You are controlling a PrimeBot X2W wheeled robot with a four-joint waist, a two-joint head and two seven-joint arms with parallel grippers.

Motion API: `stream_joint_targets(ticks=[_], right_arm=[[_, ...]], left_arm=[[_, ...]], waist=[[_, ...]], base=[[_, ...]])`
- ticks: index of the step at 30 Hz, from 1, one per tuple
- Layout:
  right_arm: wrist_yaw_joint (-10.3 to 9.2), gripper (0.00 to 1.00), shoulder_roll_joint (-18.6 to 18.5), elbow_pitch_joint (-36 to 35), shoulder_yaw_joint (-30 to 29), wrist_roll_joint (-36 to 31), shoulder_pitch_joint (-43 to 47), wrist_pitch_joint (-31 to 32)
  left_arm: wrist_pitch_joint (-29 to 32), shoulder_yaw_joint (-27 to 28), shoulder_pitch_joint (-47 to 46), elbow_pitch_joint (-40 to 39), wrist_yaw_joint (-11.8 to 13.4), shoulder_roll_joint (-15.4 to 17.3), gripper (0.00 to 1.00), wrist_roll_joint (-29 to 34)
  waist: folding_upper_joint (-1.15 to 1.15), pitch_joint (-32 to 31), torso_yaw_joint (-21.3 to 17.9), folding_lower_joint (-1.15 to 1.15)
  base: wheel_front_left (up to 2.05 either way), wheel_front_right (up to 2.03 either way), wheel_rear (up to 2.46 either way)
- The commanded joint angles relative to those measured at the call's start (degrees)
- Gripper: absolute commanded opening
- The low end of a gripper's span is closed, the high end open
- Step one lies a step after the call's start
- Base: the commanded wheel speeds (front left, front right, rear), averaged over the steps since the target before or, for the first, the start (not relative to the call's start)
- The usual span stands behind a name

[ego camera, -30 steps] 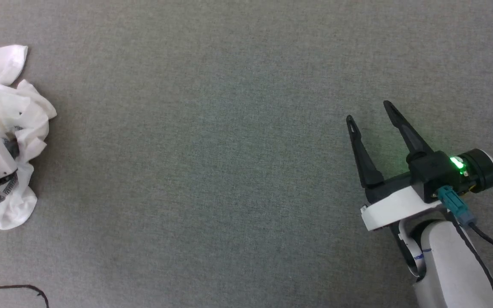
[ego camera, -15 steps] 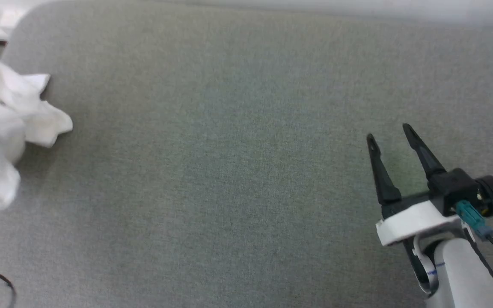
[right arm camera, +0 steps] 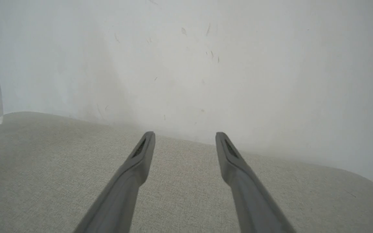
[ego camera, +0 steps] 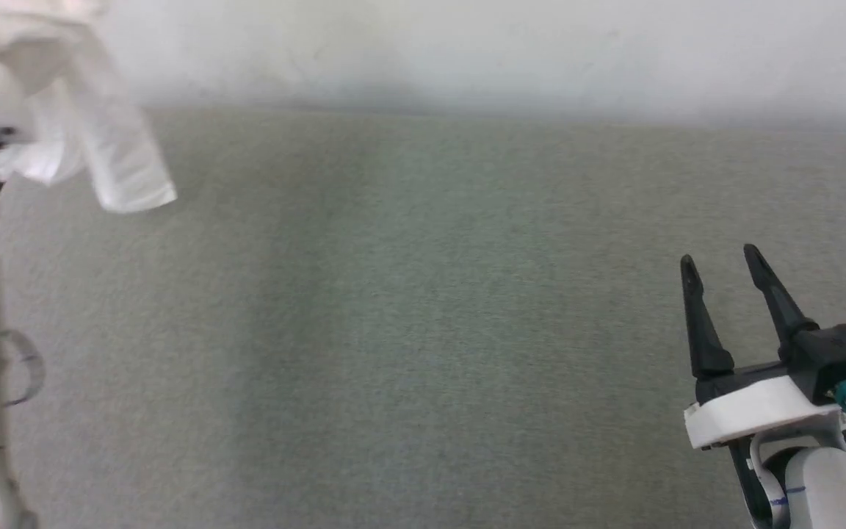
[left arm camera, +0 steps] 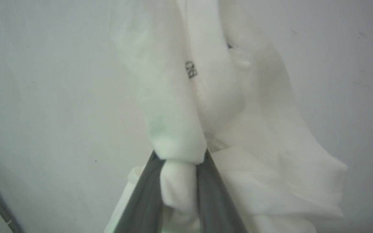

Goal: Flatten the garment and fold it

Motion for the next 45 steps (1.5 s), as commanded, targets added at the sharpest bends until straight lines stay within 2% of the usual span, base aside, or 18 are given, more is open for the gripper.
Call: stream_joint_targets(ticks=[1, 5, 11, 14, 18, 22, 25, 26, 27, 28, 29, 36, 45], right_arm=[[-0.06, 1.00, 0.10, -0.52, -0.17, 0.49, 0.84, 0.18], [-0.06, 1.00, 0.10, -2.35, -0.56, 1.01, 2.25, 1.24], [-0.06, 1.00, 0.10, -4.12, -1.75, 1.20, 4.20, 2.82], [-0.06, 1.00, 0.10, -4.78, -2.05, 1.36, 4.72, 3.27], [-0.06, 1.00, 0.10, -5.38, -1.64, 1.65, 5.29, 3.68], [-0.06, 1.00, 0.10, -5.30, -0.59, 2.03, 5.49, 3.83], [-0.06, 1.00, 0.10, -5.26, -0.44, 2.29, 5.77, 3.86], [-0.06, 1.00, 0.10, -5.22, -0.50, 2.33, 5.89, 3.87], [-0.06, 1.00, 0.10, -5.20, -0.62, 2.38, 6.03, 3.90], [-0.06, 1.00, 0.10, -5.18, -0.73, 2.48, 6.15, 3.91], [-0.06, 1.00, 0.10, -5.09, -0.66, 2.53, 6.21, 3.96], [-0.06, 1.00, 0.10, -4.44, -1.16, 4.17, 7.41, 4.21], [-0.06, 1.00, 0.10, -4.87, -1.14, 4.00, 9.38, 4.88]], left_arm=[[-0.49, -0.47, -0.40, -0.85, -0.36, -1.40, 0.00, -0.71], [-0.36, -2.94, 1.52, -5.43, -1.81, -6.17, 0.00, -2.89], [2.10, -9.93, 7.16, -14.86, -3.37, -14.86, 0.00, -5.39], [4.04, -13.56, 11.65, -18.99, -3.69, -17.68, 0.00, -5.99], [5.56, -17.23, 20.53, -20.09, -3.43, -19.59, 0.00, -6.70], [7.09, -20.04, 30.81, -14.41, -3.43, -20.23, 0.00, -8.24], [6.09, -22.16, 35.93, -9.50, -3.16, -20.19, 0.00, -7.36], [5.55, -22.91, 37.12, -8.11, -3.21, -20.36, 0.06, -7.17], [4.98, -23.74, 38.00, -6.83, -3.40, -20.59, 0.40, -7.14], [4.16, -24.53, 38.53, -5.70, -3.56, -20.75, 0.89, -6.90], [3.03, -24.98, 38.79, -4.86, -3.56, -20.89, 1.00, -6.64], [-10.40, -24.25, 39.10, -6.86, -2.08, -22.51, 1.00, -7.91], [-12.63, -18.45, 42.33, -17.55, 2.34, -22.42, 1.00, -7.82]], waist=[[0.00, -2.71, -3.70, 0.01], [0.00, -3.67, -7.12, 0.01], [0.00, -4.03, -11.55, 0.01], [0.00, -3.83, -13.38, 0.01], [0.00, -3.46, -15.34, 0.01], [0.00, -3.15, -16.77, 0.01], [0.00, -2.97, -16.79, 0.01], [0.00, -2.94, -16.55, 0.01], [0.00, -2.89, -16.18, 0.01], [0.00, -2.87, -15.81, 0.01], [0.00, -2.93, -15.56, 0.01], [0.00, -4.80, -12.73, 0.01], [0.00, -7.51, -10.84, 0.01]], base=[[0.00, 0.00, 0.00], [0.00, 0.00, 0.00], [0.00, 0.00, 0.00], [0.00, 0.00, 0.00], [0.00, 0.00, 0.00], [0.00, 0.00, 0.00], [0.00, 0.00, 0.00], [0.00, 0.00, 0.00], [0.00, 0.00, 0.00], [0.00, 0.00, 0.00], [0.00, 0.00, 0.00], [0.00, 0.00, 0.00], [0.00, 0.00, 0.00]])
